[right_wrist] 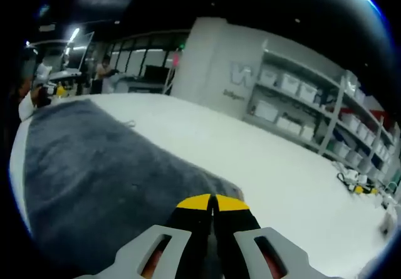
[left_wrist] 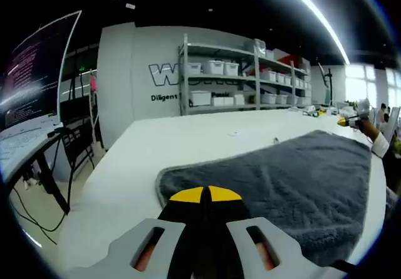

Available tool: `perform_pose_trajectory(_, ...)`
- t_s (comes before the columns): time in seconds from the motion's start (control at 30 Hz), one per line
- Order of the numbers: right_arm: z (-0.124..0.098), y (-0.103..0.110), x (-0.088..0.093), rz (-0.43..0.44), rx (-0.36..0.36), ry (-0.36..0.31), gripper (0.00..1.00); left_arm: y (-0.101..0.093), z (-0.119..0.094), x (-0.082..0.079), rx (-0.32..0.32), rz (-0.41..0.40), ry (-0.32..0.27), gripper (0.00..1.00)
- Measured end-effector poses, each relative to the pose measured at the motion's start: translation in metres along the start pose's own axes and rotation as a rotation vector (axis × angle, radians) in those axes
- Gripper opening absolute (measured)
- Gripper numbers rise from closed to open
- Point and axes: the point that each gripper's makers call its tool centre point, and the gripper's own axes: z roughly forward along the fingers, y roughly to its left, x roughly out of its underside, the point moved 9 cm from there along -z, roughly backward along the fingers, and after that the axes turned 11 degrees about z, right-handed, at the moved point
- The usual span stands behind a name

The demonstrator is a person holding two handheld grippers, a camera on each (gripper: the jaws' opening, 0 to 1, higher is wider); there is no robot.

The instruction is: Open the folded towel by lifting each exposed corner and separating the folded layers until the towel lies flat within the target outline without major curled edges

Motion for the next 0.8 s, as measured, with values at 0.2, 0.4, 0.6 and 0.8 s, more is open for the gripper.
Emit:
perform_pose_trajectory(0.2,-0.006,0.01,0.007,-0.029,-0.029,0.007,0.0,-0.005,-0.003,0.009,0.068,0.029,0.152,0.01)
perform_pose_trajectory(0.4,-0.011,0.027,0.011,-0.036,-0.086,-0.009,0.0,-0.009,-0.007,0.011,0.083,0.028,0.183,0.01)
perform_pose_trajectory(0.6,-0.02,0.03,0.012,0.022,-0.109,0.028,0.0,-0.023,-0.018,0.014,0.118,0.067,0.283,0.01)
perform_pose_trajectory(0.8,-0.028,0.031,-0.001,0.055,-0.091,0.062,0.0,-0.028,-0.028,0.008,0.126,0.057,0.28,0.01)
